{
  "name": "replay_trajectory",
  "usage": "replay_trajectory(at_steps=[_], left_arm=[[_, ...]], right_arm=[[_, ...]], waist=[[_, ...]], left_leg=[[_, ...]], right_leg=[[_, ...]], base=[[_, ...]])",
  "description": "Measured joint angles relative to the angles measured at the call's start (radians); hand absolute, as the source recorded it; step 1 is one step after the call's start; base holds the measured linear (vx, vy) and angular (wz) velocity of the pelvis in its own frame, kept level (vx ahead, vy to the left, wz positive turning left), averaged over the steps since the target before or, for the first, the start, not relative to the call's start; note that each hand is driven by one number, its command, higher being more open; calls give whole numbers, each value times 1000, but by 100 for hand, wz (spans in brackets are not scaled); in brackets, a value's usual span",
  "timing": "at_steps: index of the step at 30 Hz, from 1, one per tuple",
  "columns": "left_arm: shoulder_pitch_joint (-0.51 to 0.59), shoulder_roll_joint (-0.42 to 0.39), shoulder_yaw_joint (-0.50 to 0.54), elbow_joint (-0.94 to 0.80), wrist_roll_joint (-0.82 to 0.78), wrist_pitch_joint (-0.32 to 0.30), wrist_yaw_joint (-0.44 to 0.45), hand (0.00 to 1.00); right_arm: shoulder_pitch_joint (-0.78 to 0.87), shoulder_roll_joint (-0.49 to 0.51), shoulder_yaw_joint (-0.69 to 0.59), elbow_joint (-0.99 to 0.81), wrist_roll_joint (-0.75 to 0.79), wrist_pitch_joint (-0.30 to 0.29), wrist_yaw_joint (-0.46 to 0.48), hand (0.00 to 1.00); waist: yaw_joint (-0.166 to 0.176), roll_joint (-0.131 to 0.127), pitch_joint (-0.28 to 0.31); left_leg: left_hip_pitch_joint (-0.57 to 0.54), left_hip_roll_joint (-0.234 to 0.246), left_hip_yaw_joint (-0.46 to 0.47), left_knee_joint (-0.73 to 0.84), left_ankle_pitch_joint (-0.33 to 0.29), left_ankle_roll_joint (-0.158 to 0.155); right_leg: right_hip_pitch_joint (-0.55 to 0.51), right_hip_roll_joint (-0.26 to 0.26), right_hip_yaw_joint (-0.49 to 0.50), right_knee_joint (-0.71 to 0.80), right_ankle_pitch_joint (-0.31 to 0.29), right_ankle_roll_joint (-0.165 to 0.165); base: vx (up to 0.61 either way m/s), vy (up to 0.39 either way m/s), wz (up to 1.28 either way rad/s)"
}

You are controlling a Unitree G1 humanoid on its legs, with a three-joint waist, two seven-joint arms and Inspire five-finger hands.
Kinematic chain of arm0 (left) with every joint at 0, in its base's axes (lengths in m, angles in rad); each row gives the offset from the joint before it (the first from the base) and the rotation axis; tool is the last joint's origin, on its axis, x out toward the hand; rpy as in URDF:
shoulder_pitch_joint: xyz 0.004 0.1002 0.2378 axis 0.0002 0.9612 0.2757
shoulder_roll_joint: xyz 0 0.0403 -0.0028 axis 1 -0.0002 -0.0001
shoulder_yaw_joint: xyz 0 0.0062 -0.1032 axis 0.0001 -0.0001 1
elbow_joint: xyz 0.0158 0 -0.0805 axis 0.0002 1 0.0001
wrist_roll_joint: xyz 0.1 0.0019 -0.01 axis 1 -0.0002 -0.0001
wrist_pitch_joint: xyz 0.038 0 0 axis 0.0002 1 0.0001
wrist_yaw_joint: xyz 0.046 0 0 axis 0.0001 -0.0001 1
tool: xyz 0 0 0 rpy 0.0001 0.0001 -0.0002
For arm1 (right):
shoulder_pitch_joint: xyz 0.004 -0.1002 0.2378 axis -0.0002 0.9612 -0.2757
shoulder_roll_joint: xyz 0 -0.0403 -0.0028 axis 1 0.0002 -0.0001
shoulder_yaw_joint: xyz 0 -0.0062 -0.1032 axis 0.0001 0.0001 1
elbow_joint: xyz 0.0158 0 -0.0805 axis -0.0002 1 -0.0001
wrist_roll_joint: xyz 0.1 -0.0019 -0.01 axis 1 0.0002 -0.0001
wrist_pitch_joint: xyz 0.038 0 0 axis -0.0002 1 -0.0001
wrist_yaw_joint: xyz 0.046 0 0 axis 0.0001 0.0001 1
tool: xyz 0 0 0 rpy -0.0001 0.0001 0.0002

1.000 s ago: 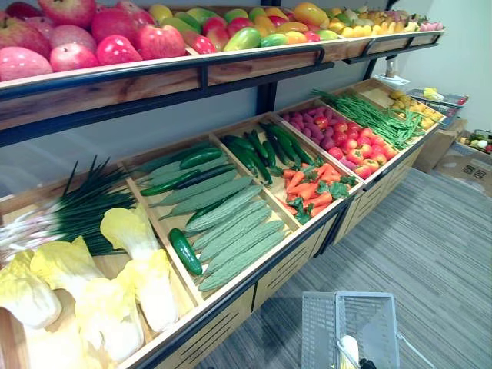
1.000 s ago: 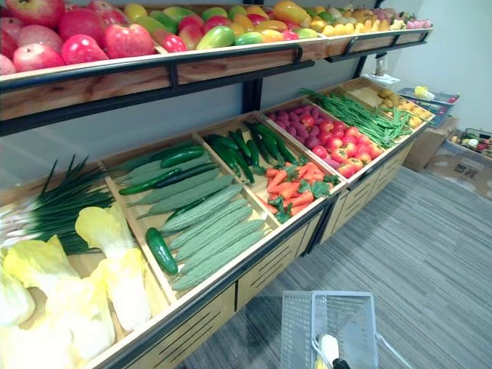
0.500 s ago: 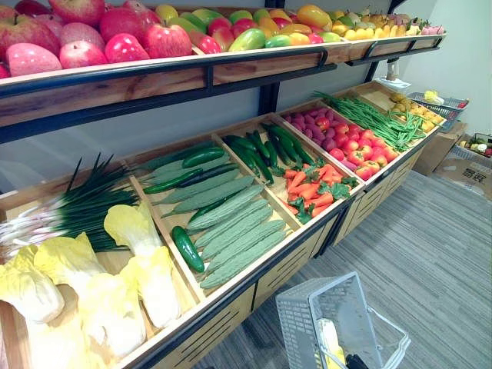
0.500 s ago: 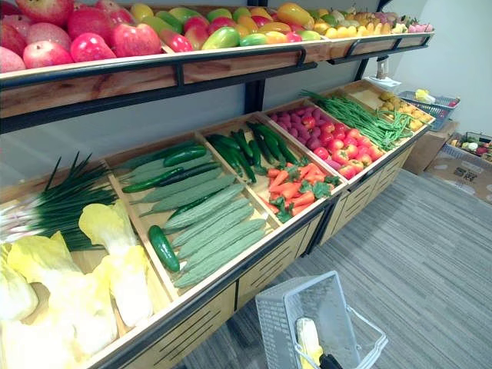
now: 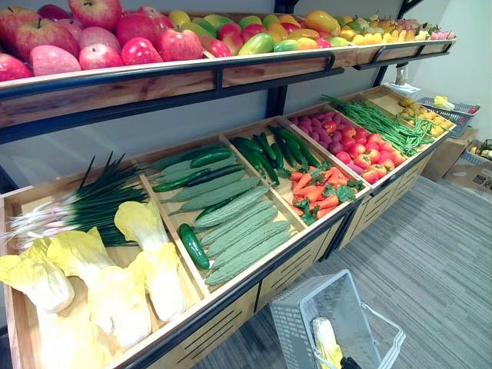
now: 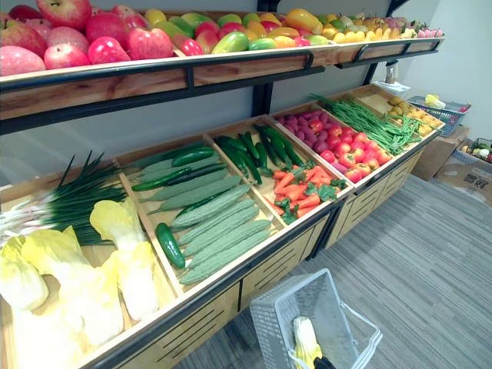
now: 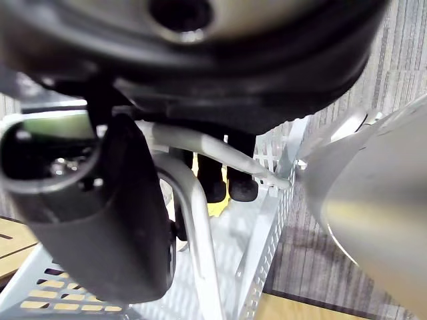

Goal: Pick vegetable in the basket

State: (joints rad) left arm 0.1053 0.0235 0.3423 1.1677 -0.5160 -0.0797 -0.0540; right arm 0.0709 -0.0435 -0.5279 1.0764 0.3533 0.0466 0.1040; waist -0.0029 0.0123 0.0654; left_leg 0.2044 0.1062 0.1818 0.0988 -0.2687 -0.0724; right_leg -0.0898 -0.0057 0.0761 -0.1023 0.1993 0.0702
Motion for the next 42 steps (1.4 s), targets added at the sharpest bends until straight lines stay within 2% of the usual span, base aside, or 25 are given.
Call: replay_trajectory(at_steps=[10, 12, 13, 14, 15, 16, 17, 18, 19, 20, 21, 23, 24, 25, 26, 27, 28, 30, 32, 39, 42], left_arm=[[1, 4, -8, -2, 69, 2, 1, 100], [0, 2, 10, -7, 98, 3, 1, 100], [1, 0, 45, -15, 103, 8, 2, 100], [9, -1, 82, -40, 107, 15, 5, 100], [8, -3, 97, -47, 107, 16, 6, 100], [9, -9, 115, -52, 103, 17, 7, 100], [13, -17, 116, -57, 83, 15, 10, 100], [18, -22, 116, -57, 80, 13, 10, 100], [14, -28, 116, -59, 76, 10, 3, 100], [13, -28, 115, -65, 76, 7, 0, 100], [17, -30, 122, -81, 74, -2, -9, 100], [23, -43, 154, -86, 70, -11, -12, 100], [33, -48, 187, -78, 44, -13, -9, 100], [42, -48, 192, -74, 34, -13, -7, 100], [46, -47, 193, -72, 20, -14, -2, 100], [46, -44, 191, -70, 12, -11, -2, 100], [42, -39, 186, -67, 11, -7, -2, 100], [29, -44, 171, -44, 15, -5, -1, 100], [20, -45, 140, -42, 16, -9, -2, 100], [-52, -39, 114, -19, 16, -13, -3, 100], [-65, -28, 94, -2, 19, -4, -32, 100]], right_arm=[[1, 6, -1, 21, 2, -2, 0, 0], [1, 14, 0, 21, 3, -2, 1, 0], [1, 25, 11, 21, 4, 1, 0, 0], [2, 30, 43, 15, 4, 7, -2, 0], [4, 24, 62, 12, 3, 12, -2, 0], [7, 9, 99, 4, 0, 16, -5, 0], [13, -12, 150, -4, -9, 21, -5, 0], [13, -15, 160, -4, -12, 21, -4, 0], [10, -21, 170, -6, -31, 22, -4, 0], [9, -21, 172, -6, -37, 22, -4, 0], [10, -18, 182, 2, -36, 30, -4, 0], [11, -15, 182, 7, -29, 33, -2, 0], [11, -7, 185, 6, -31, 30, 6, 0], [14, 2, 193, 3, -31, 30, 10, 0], [18, 4, 195, -14, -31, 25, 17, 0], [31, -7, 195, -14, -36, 17, 18, 0], [40, -11, 199, -1, -38, 17, 15, 0], [59, -20, 194, -4, -36, 12, 4, 0], [63, -25, 179, -3, -29, 14, 2, 0], [70, -26, 178, 10, -37, 18, 2, 0], [69, -25, 179, 9, -34, 18, 2, 0]], waist=[[-7, 3, 1], [-10, 6, 6], [-9, -5, 11], [-10, -20, 16], [-11, -22, 17], [-9, -22, 17], [7, -35, 16], [12, -31, 15], [11, -21, 17], [11, -21, 19], [15, -35, 29], [21, -33, 29], [37, -27, 29], [45, -15, 17], [44, -19, 19], [40, -27, 19], [47, -40, 15], [35, -12, 1], [4, -2, -8], [1, 4, -14], [2, 4, -15]], left_leg=[[-10, 13, 26, 44, 1, -4], [-27, 35, 34, 113, -13, -27], [-63, 45, 40, 222, -18, -35], [-130, 61, 44, 396, -11, -23], [-172, 70, 34, 501, 7, 9], [-227, 71, 1, 623, 53, 86], [-273, 59, -48, 760, 137, 100], [-273, 51, -67, 772, 121, 94], [-278, 35, -103, 722, 37, 92], [-287, 24, -118, 683, 0, 92], [-290, -24, -166, 540, -55, 79], [-282, -50, -204, 418, -58, 75], [-265, -53, -210, 336, -68, 59], [-262, -36, -187, 309, -64, 67], [-250, -27, -150, 289, -54, 63], [-228, -35, -115, 261, -44, 62], [-207, -48, -87, 245, -44, 66], [-202, -43, -85, 206, -33, 57], [-175, -45, -77, 144, -5, 59], [-133, -32, -59, 119, 0, 58], [-131, -24, -26, 114, 1, 58]], right_leg=[[-2, 8, 17, 11, -4, -5], [-23, 26, 21, 67, -35, -22], [-44, 37, 34, 131, -69, -31], [-71, 46, 47, 204, -105, -42], [-83, 54, 57, 245, -123, -50], [-90, 66, 81, 289, -143, -59], [-91, 83, 147, 342, -172, -70], [-94, 96, 173, 356, -179, -70], [-98, 116, 201, 364, -181, -72], [-101, 121, 206, 363, -181, -73], [-104, 131, 236, 359, -181, -72], [-109, 152, 263, 356, -182, -71], [-116, 182, 307, 340, -180, -71], [-122, 195, 302, 367, -181, -70], [-154, 199, 282, 488, -208, -84], [-135, 176, 264, 551, -269, -82], [-93, 145, 261, 482, -315, -76], [-86, 142, 258, 431, -301, -71], [-82, 136, 261, 394, -285, -66], [-28, 151, 265, 302, -241, -58], [-16, 154, 261, 236, -188, -57]], base=[[3, -3, -6], [-2, -46, -16], [-64, -86, -33], [-87, -97, -39], [-79, -94, -52], [3, -76, -97], [25, -57, -114], [30, -50, -126], [-6, -13, -77], [-47, 4, -79], [-72, 27, -55], [-96, 66, -84], [-63, 103, -118], [-16, 105, -126], [92, 90, -77], [150, 86, -83], [147, 77, -59], [117, 53, -24], [177, 40, -9], [162, 38, -24], [30, 54, -39]])
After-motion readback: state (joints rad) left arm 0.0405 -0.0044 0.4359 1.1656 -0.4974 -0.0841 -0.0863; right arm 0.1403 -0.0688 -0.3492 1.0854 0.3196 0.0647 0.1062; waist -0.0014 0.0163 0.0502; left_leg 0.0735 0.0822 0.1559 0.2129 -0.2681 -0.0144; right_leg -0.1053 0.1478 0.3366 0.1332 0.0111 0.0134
